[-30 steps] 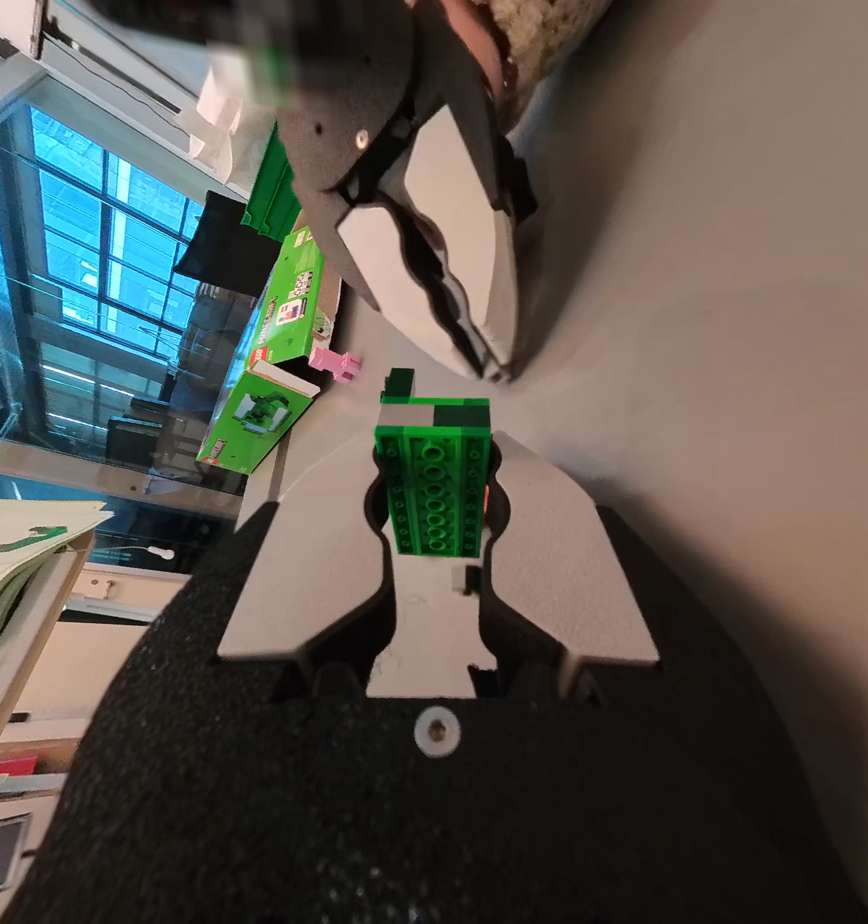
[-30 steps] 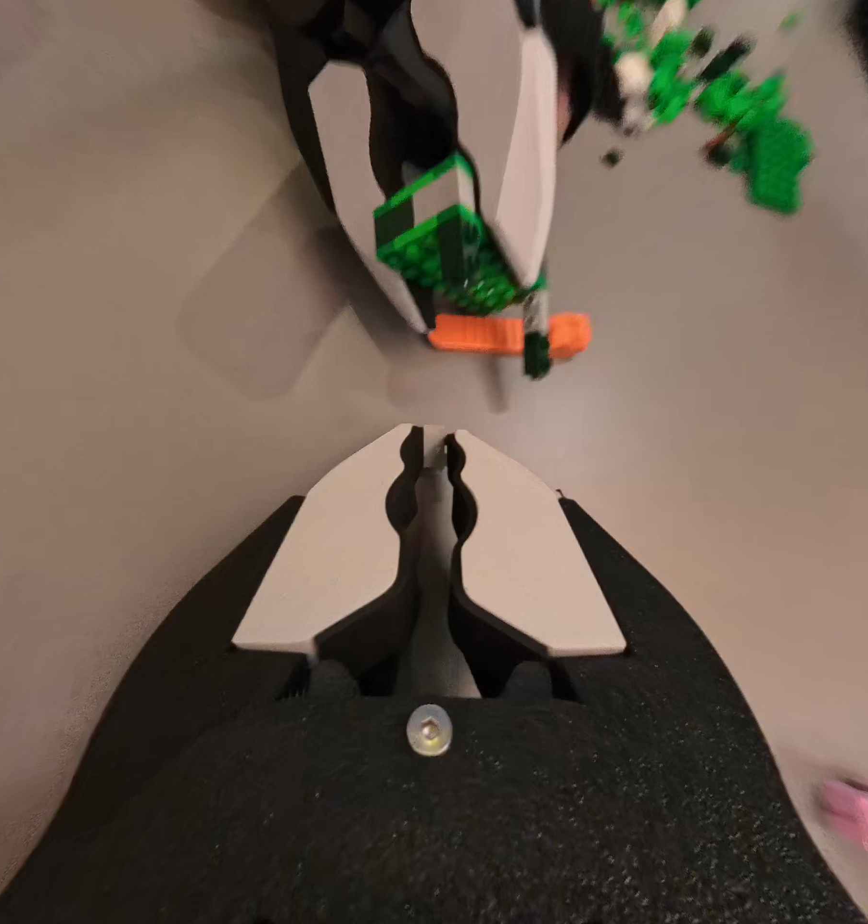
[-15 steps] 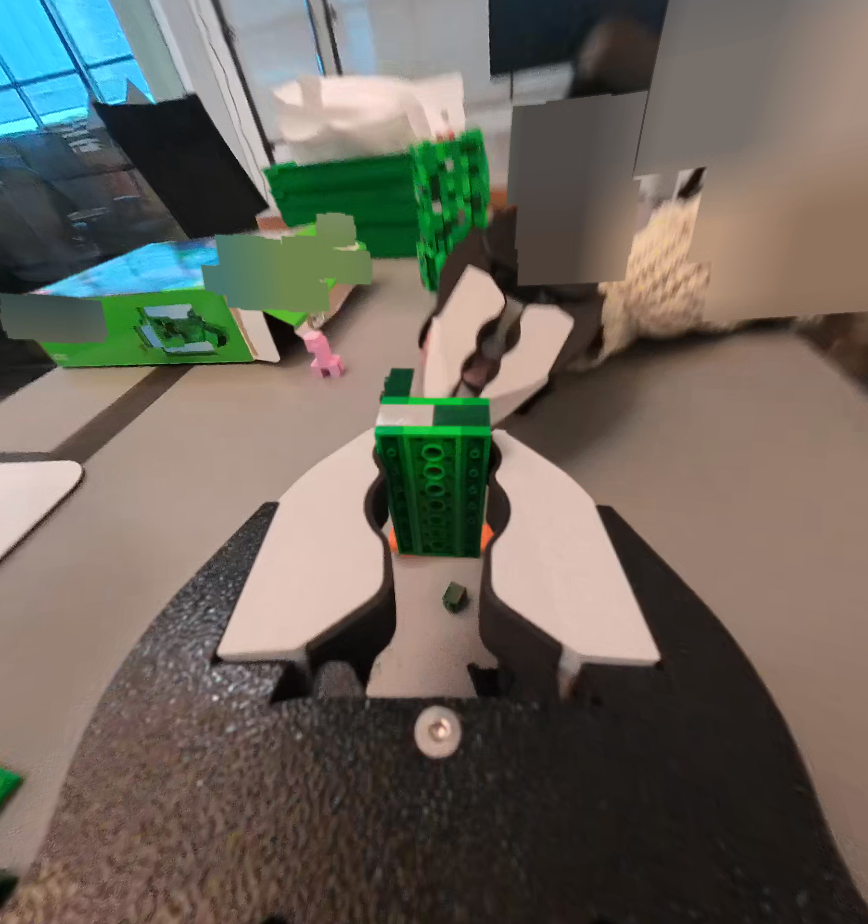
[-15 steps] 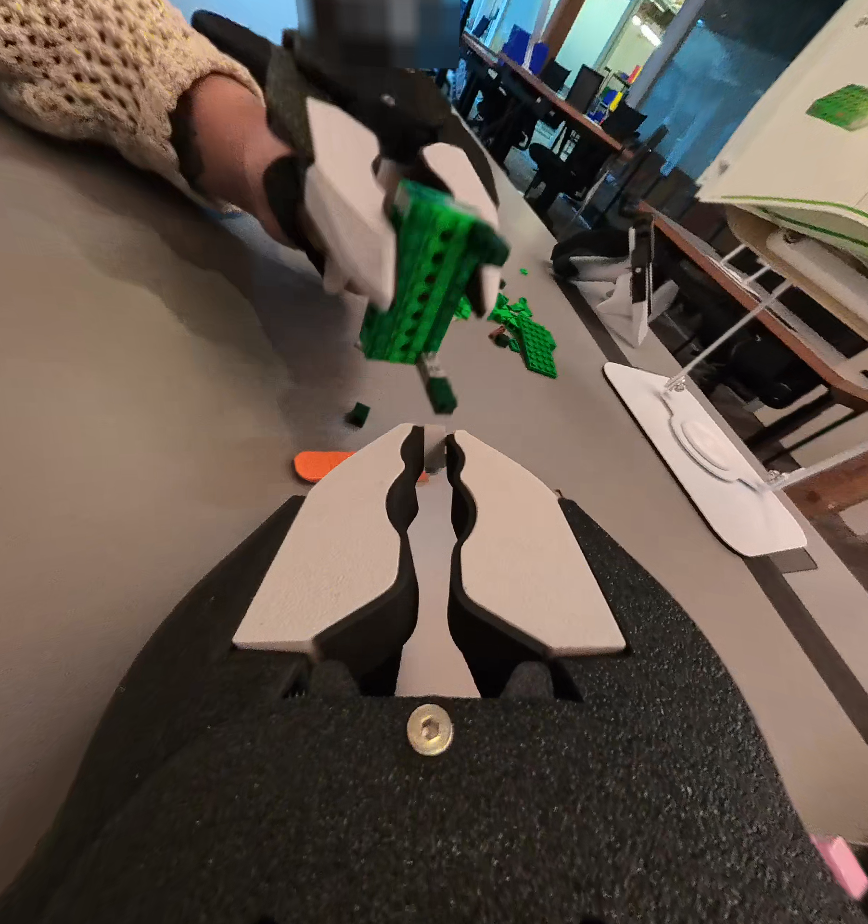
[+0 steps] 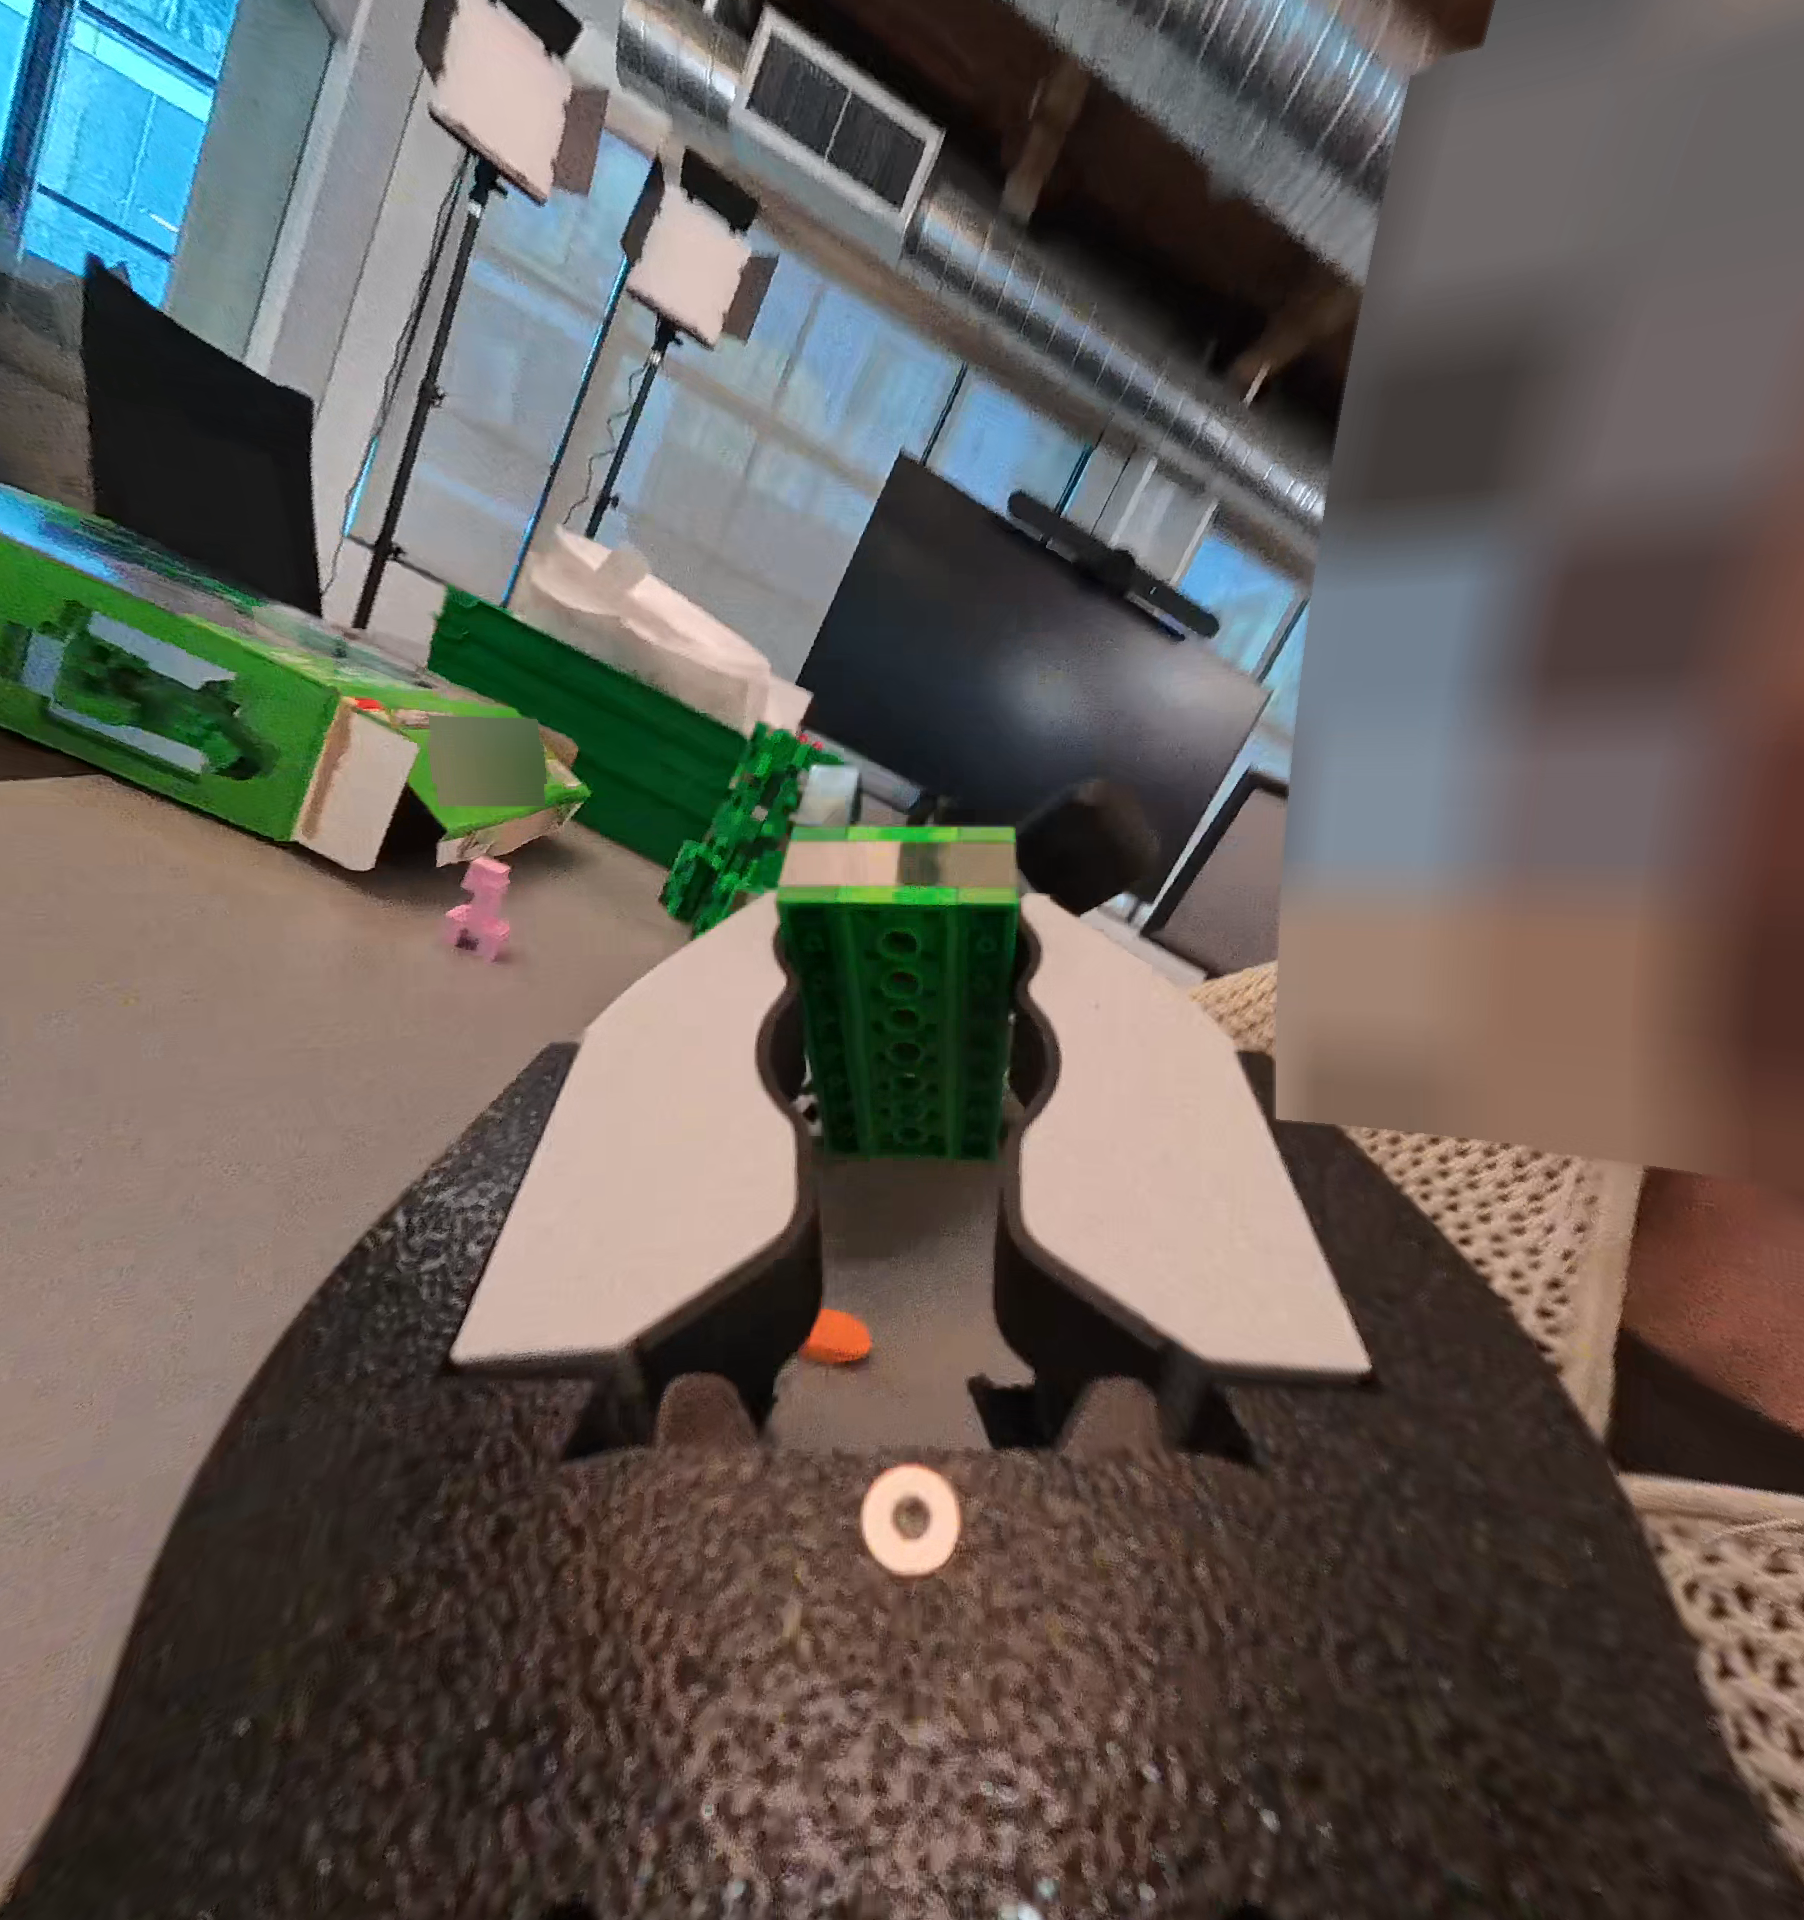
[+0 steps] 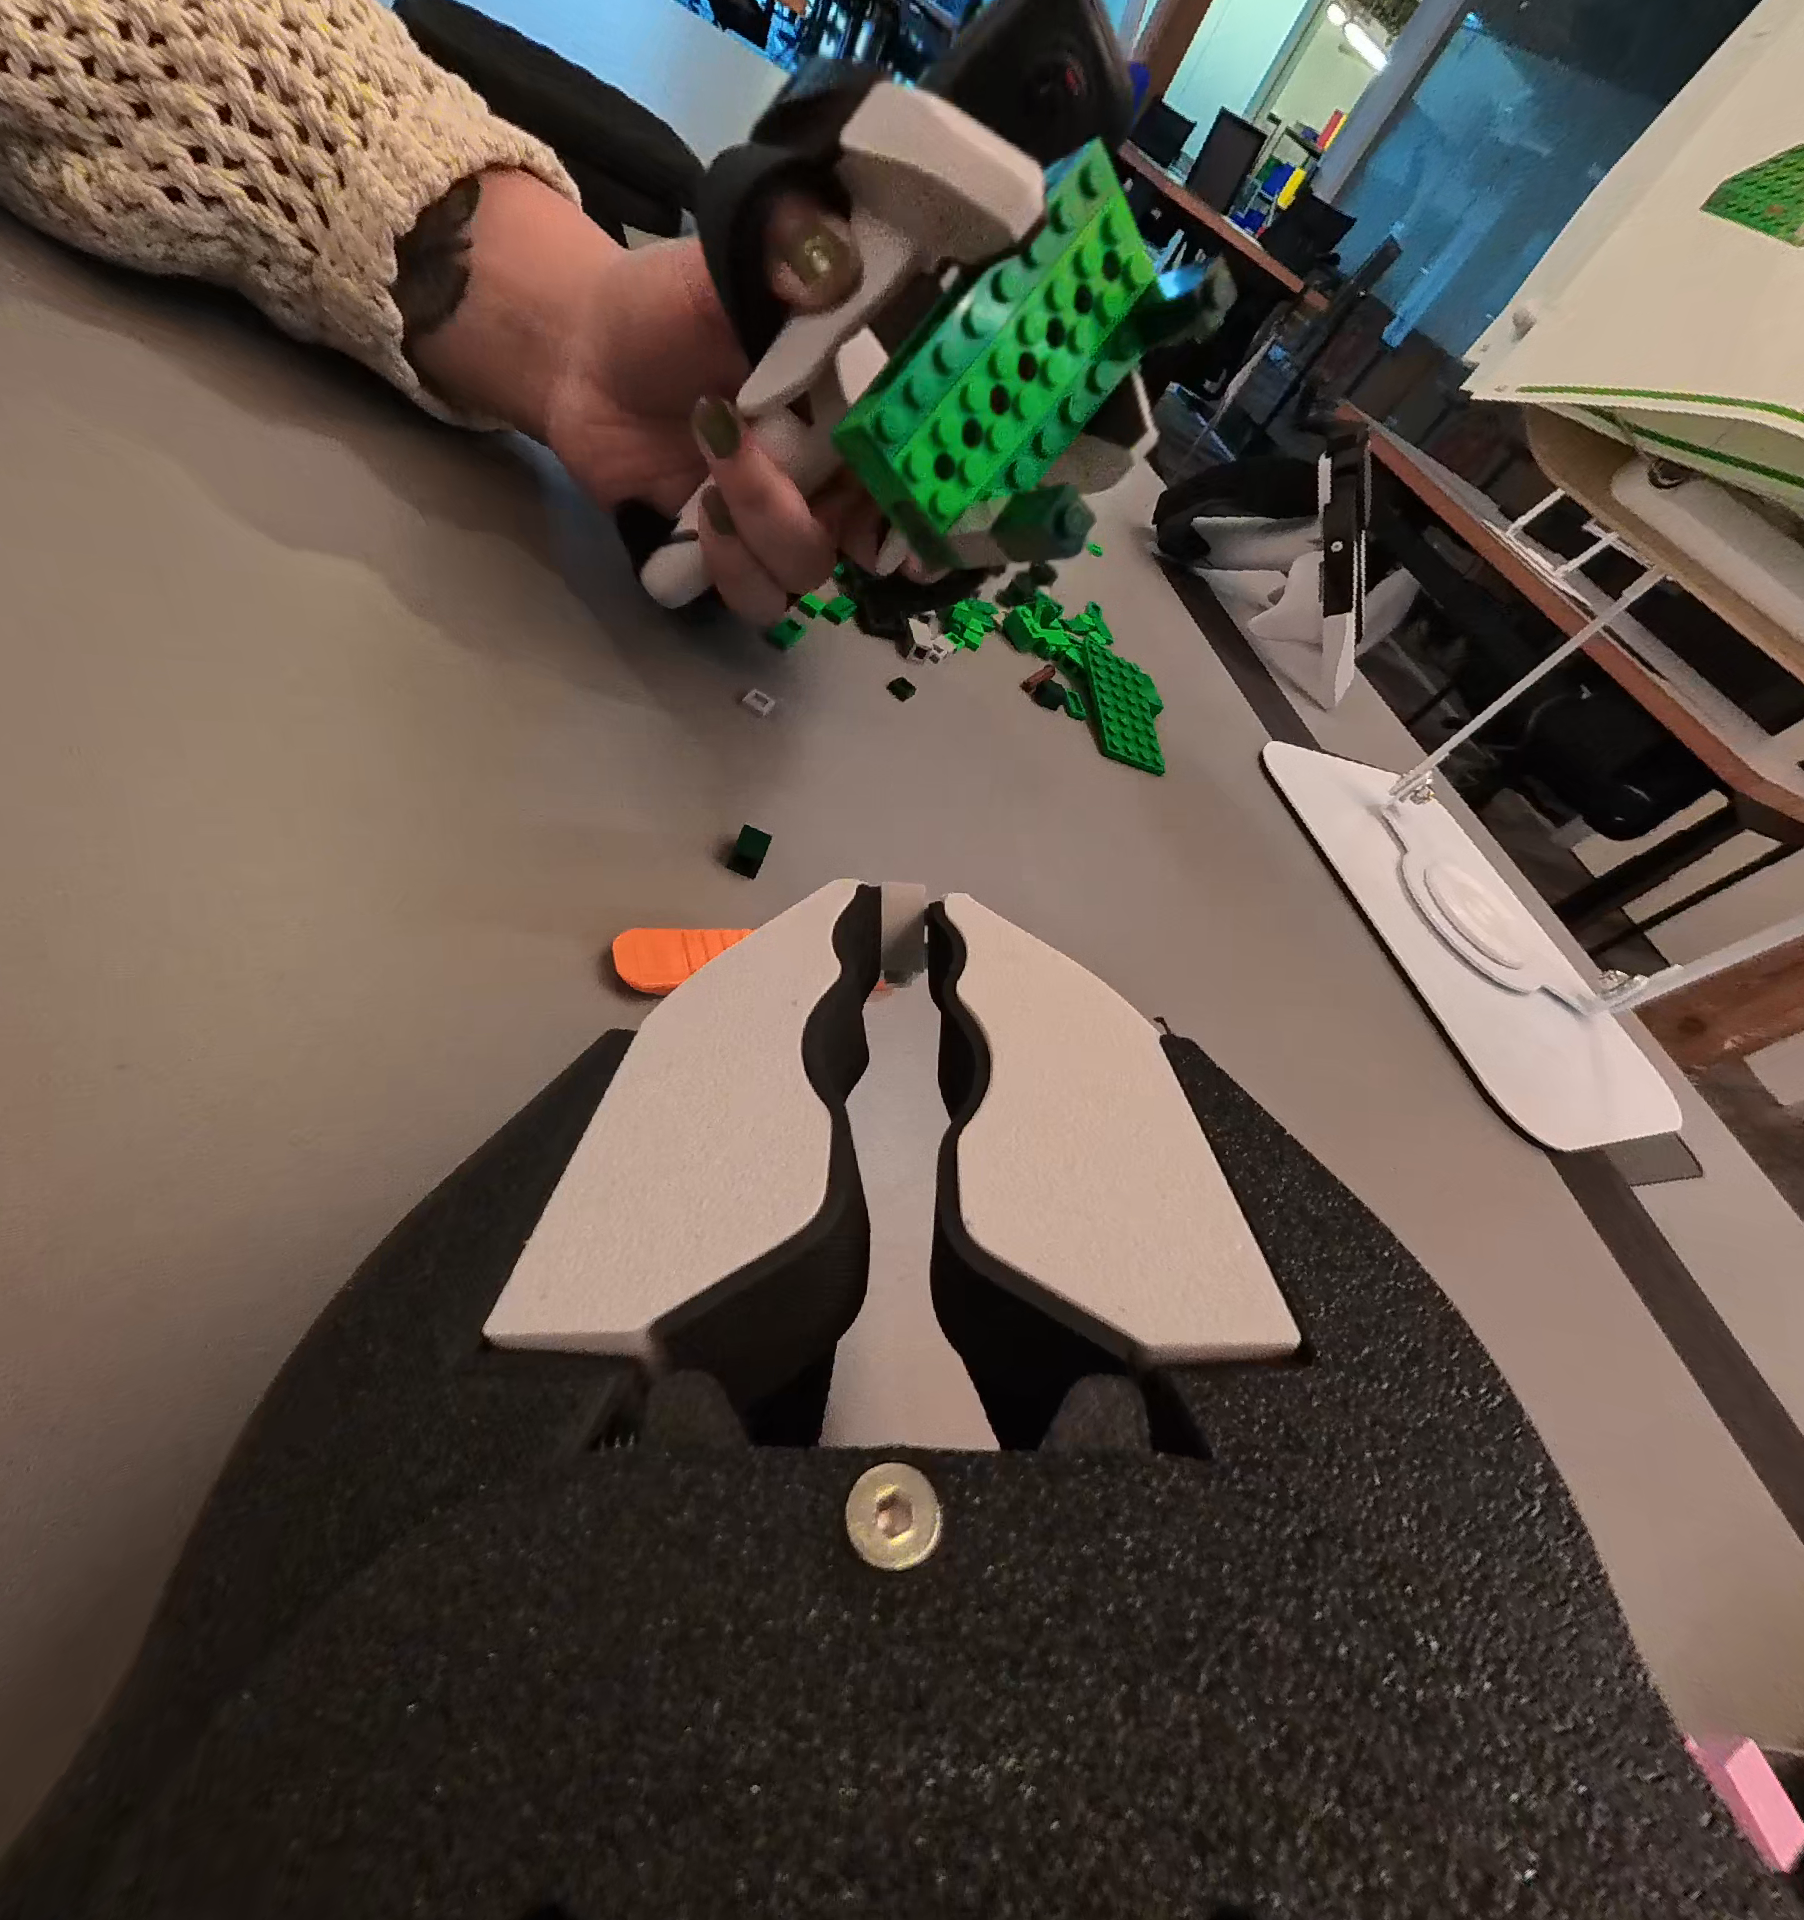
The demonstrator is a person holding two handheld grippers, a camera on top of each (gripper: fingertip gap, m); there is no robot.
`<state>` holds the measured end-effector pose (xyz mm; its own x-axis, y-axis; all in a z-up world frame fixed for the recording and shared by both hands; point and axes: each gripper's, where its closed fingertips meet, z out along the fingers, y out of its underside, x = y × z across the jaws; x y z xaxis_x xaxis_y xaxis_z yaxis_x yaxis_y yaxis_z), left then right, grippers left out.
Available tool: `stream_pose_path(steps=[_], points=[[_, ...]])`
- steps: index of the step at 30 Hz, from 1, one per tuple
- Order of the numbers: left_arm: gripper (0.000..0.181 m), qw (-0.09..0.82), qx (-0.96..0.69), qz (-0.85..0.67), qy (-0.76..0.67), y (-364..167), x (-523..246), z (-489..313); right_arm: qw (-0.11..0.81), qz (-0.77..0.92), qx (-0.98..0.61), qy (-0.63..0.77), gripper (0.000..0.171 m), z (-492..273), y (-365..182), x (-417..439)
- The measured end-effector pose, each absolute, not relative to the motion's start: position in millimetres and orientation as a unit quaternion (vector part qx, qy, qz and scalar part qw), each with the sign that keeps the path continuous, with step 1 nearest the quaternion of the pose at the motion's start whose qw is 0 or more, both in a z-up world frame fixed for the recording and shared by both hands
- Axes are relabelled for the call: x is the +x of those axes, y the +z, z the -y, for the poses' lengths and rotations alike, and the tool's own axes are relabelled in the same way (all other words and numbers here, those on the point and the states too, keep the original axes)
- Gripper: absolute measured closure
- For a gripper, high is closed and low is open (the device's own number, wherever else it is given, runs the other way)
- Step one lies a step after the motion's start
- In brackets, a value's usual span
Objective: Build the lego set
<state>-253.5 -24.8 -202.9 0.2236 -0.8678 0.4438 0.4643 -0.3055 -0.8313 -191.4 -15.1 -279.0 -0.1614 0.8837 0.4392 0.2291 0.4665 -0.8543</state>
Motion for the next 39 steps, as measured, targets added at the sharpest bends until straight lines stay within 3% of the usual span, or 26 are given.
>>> stream_pose_path(steps=[39], points=[[0.146,0.541,-0.523,-0.174,-0.635,-204.6,-252.9,29.2,0.499,0.707,-0.393,0.312,0.163,18.6,-284.7,-191.9]])
